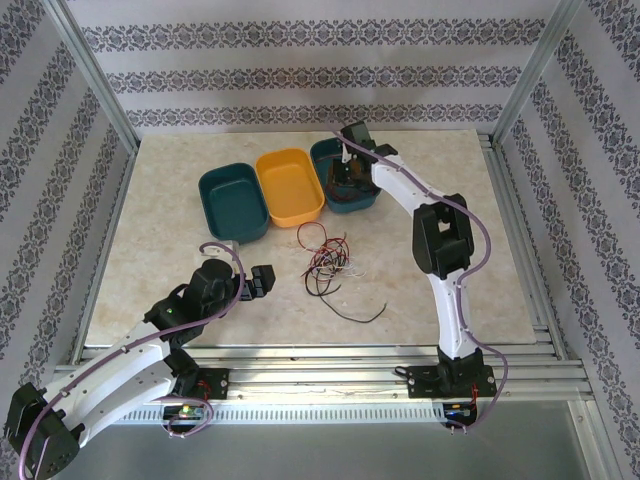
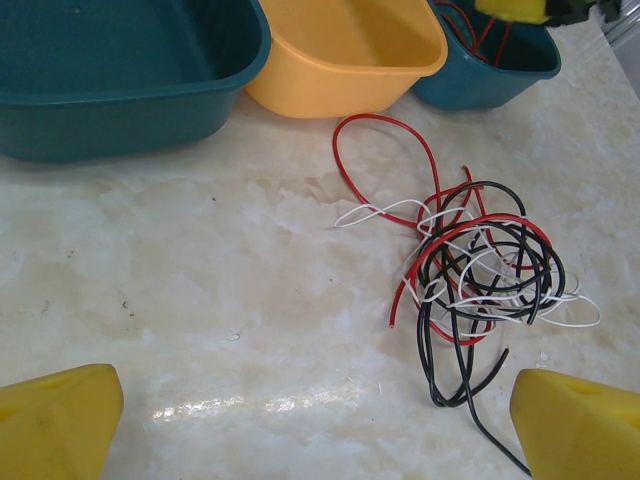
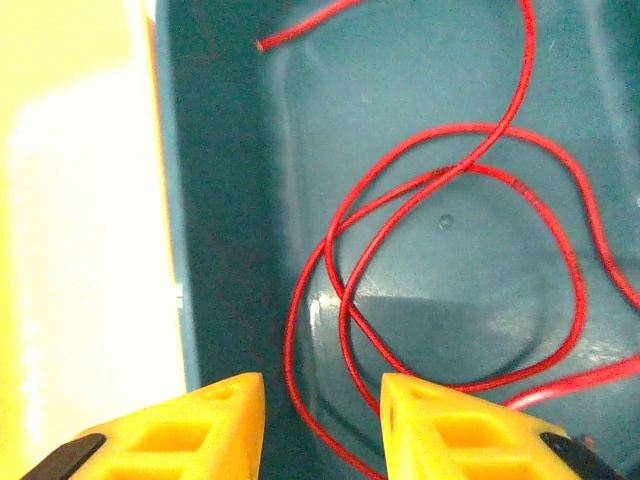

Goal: Untangle the cables

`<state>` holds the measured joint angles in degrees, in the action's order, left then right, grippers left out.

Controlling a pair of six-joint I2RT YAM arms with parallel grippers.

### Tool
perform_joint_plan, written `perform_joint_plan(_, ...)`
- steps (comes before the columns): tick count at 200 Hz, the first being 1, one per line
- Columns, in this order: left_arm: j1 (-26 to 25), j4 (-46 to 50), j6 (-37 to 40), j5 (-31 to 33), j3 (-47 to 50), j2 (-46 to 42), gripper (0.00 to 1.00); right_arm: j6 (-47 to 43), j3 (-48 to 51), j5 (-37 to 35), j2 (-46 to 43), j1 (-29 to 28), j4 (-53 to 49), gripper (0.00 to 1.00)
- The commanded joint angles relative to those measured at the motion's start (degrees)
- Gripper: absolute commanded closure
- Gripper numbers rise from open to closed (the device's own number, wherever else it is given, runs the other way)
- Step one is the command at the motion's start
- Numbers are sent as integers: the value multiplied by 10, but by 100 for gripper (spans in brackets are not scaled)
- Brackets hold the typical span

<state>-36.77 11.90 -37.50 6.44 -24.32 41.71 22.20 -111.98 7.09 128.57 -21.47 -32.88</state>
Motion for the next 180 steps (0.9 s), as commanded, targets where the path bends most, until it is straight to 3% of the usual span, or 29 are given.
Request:
perform_joint_plan(1, -2, -20, -1, -2, 2, 5, 1, -12, 8, -22, -60, 4, -8, 63)
perform_joint_plan(48, -2, -31, -4, -3, 3, 13, 1, -14, 58, -36, -133, -7, -1, 64)
perform_joint_plan(113, -1, -74, -1, -31, 9, 38, 1, 11, 253, -64, -285, -61, 20, 65)
perform_joint_plan(180, -1, -111, -2, -75, -19, 142, 1, -8, 350, -63, -359, -134, -18, 72)
